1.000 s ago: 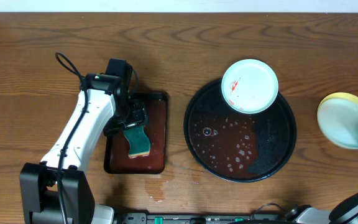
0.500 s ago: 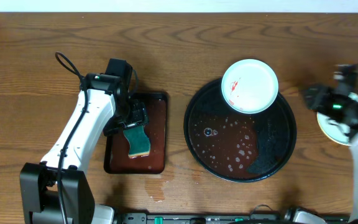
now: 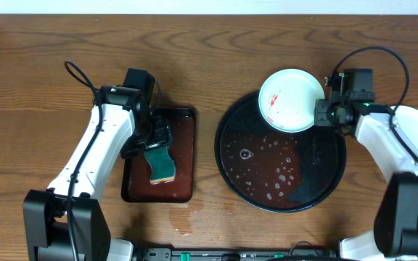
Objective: Clean dirty plates on tray and stack at the side
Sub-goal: 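Move the right gripper to the upper pale green plate and drag it down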
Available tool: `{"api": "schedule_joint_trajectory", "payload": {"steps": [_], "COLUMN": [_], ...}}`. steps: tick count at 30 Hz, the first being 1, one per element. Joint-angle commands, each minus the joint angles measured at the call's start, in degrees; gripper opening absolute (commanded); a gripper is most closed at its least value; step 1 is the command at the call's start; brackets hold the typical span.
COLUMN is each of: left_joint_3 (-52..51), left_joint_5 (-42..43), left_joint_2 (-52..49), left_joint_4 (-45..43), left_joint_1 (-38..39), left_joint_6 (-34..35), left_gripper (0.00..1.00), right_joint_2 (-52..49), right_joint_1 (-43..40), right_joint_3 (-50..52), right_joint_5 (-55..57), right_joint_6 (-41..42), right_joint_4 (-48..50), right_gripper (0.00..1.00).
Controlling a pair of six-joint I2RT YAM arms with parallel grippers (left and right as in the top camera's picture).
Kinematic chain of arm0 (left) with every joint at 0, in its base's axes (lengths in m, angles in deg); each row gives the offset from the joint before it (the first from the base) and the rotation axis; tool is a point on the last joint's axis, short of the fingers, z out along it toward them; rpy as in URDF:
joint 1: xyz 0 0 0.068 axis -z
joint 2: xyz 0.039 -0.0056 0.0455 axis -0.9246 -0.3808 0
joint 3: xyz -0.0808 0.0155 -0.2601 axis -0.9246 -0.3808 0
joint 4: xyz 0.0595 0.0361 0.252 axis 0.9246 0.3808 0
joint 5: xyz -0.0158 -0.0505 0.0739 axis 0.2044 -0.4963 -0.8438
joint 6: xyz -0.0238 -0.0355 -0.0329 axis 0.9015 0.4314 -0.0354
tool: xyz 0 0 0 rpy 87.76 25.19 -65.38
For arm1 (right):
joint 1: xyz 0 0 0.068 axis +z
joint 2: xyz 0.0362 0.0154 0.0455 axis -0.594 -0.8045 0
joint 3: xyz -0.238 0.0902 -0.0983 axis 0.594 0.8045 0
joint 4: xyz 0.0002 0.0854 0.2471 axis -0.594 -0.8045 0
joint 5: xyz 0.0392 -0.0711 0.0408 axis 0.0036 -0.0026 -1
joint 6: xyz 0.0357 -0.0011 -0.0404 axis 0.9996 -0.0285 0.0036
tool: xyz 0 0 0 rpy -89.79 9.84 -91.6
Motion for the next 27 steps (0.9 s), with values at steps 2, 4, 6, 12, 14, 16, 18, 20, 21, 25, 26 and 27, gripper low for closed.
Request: {"api": "schedule_joint_trajectory", "payload": {"steps": [2, 4, 6, 12, 14, 16, 18, 20, 21, 25, 26, 27], "left_joint_3": [0.63, 0.63, 0.63, 0.63, 0.63, 0.63, 0.63, 0.63, 0.63, 0.63, 0.63, 0.63], "left_joint_5": [0.13, 0.11, 0.11, 0.11, 0.11, 0.11, 0.11, 0.11, 0.13, 0.11, 0.11, 0.11], "left_joint_2": [0.61, 0.63, 0.61, 0.61, 0.61, 0.61, 0.61, 0.61, 0.61, 0.63, 0.61, 0.61], "left_joint_4": [0.15, 0.15, 0.15, 0.15, 0.15, 0.15, 0.15, 0.15, 0.15, 0.15, 0.15, 0.15], "left_joint_1": [-0.15, -0.15, -0.15, -0.15, -0.15, -0.15, -0.15, -0.15, -0.15, -0.15, -0.15, -0.15], "left_joint_6": [-0.35, -0.35, -0.35, -0.35, -0.35, -0.35, -0.35, -0.35, -0.35, -0.35, -0.35, -0.35], "left_gripper": [0.84, 0.84, 0.83, 0.84, 0.84, 0.84, 0.83, 0.83, 0.83, 0.83, 0.84, 0.84], "right_joint_2": [-2.4, -3.61, -4.5, -7.43, -6.67, -4.5, -1.18, 2.69, 4.74, 12.87, 14.38, 15.63], "right_joint_1": [-0.11, -0.11, -0.07, -0.07, -0.07, -0.07, -0.07, 0.0, -0.02, -0.02, 0.0, 0.0], "right_joint_3": [0.42, 0.42, 0.42, 0.42, 0.33, 0.33, 0.33, 0.33, 0.33, 0.33, 0.33, 0.33], "right_joint_5": [-0.57, -3.08, -3.06, -2.32, -2.69, -2.71, -2.73, -2.73, -2.73, -2.73, -2.73, -2.73], "right_joint_6": [4.66, 7.08, 8.28, 8.31, 8.28, 8.26, 8.26, 8.28, 8.31, 8.33, 8.57, 9.55], "right_joint_4": [3.45, 4.68, 4.87, 4.76, 4.09, 2.89, 1.36, -0.83, -2.14, -8.9, -10.84, -13.03], "right_gripper": [0.45, 0.43, 0.38, 0.06, 0.01, 0.01, 0.01, 0.01, 0.01, 0.01, 0.01, 0.01]}}
